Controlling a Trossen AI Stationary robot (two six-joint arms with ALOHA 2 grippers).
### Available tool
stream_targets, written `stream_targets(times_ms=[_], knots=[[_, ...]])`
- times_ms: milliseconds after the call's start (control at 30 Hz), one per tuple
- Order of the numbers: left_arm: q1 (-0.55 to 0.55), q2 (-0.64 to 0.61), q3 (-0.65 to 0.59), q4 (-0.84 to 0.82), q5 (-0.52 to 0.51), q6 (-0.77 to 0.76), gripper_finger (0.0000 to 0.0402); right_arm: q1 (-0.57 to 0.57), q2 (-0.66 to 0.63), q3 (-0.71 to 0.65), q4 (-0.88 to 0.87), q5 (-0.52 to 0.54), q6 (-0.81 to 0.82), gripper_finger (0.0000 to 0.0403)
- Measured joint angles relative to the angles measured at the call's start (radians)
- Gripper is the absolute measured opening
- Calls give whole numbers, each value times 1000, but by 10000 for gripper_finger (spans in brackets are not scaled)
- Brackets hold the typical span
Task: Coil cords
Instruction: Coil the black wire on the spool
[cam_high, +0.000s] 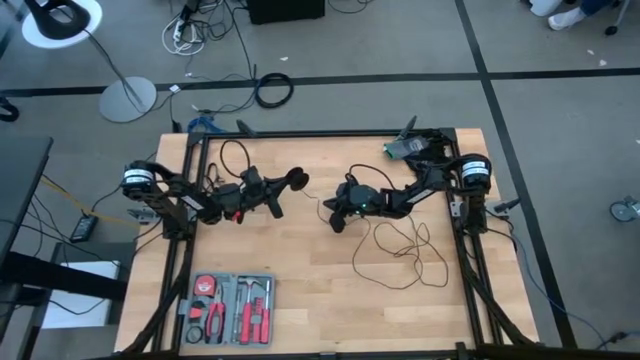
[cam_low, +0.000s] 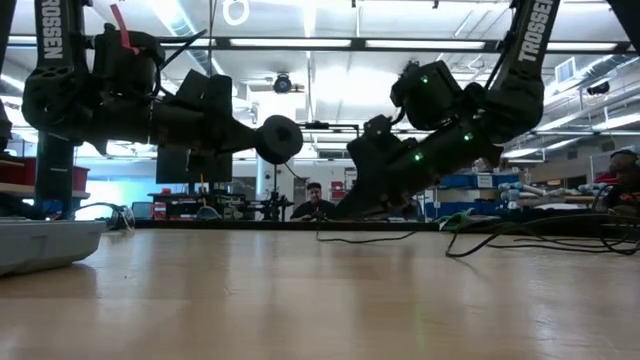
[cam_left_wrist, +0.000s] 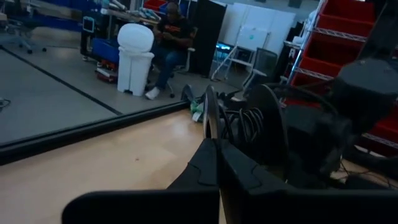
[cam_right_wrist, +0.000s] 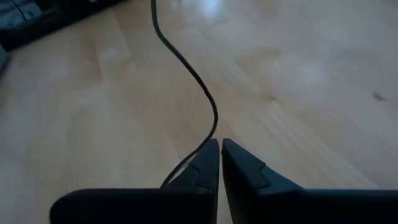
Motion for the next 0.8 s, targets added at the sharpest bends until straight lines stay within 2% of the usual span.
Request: stream_targets(times_ms=[333,800], knots=[[0,-1,20,-7,0,59,1,0,-100,-63,2,-1,10,20],[0,0,38,-8,4,85,3,0,-103,-63,2,-1,4,18]])
